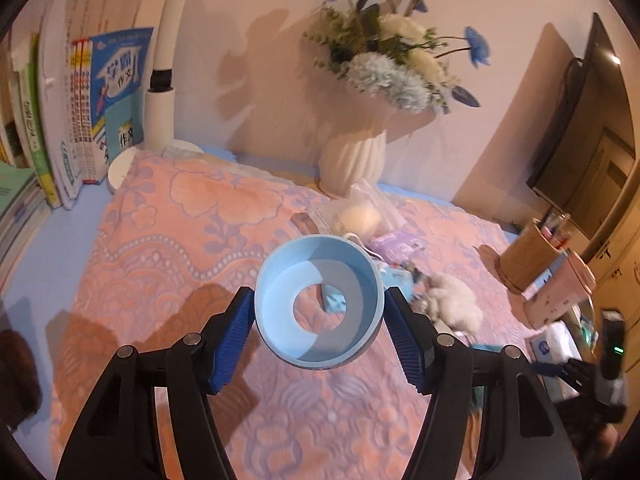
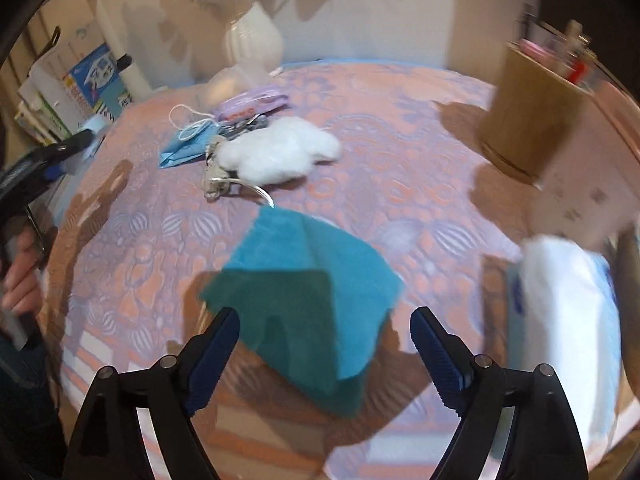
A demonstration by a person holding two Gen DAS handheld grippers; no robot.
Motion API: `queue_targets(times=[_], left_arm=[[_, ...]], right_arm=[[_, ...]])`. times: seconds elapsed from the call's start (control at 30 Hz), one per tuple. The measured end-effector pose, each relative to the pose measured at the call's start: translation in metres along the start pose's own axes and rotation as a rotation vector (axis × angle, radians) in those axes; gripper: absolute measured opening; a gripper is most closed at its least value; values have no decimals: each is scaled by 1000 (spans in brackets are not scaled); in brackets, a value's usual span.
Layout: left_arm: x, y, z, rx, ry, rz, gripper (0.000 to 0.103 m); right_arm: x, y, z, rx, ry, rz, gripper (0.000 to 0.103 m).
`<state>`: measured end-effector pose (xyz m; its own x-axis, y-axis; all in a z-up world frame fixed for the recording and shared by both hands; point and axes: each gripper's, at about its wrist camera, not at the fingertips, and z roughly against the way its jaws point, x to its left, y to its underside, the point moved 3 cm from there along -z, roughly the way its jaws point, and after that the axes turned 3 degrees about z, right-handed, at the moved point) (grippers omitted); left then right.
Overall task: Organize books
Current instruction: 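Carry the blue cup and teal cloth into the amber bowl and open both tools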
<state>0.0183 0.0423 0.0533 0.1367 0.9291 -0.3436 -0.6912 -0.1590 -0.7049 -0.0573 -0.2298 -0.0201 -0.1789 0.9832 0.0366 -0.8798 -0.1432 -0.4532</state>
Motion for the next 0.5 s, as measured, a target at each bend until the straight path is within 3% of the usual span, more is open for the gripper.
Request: queue_targets(times=[0.2, 0.37, 0.43, 0.5], left_arm=[[-15, 10, 25, -14, -5, -40, 63], [-31, 15, 28, -11, 13, -61, 63], [-40, 19, 28, -4, 21, -76, 63], [-50, 22, 28, 0, 33, -92, 63]], right_arm=[[33, -3, -26, 21, -35, 93, 86], [46, 2, -33, 2, 19, 133, 85], [43, 6, -31, -12, 1, 112, 76], [38, 7, -25, -29, -5, 91, 53]])
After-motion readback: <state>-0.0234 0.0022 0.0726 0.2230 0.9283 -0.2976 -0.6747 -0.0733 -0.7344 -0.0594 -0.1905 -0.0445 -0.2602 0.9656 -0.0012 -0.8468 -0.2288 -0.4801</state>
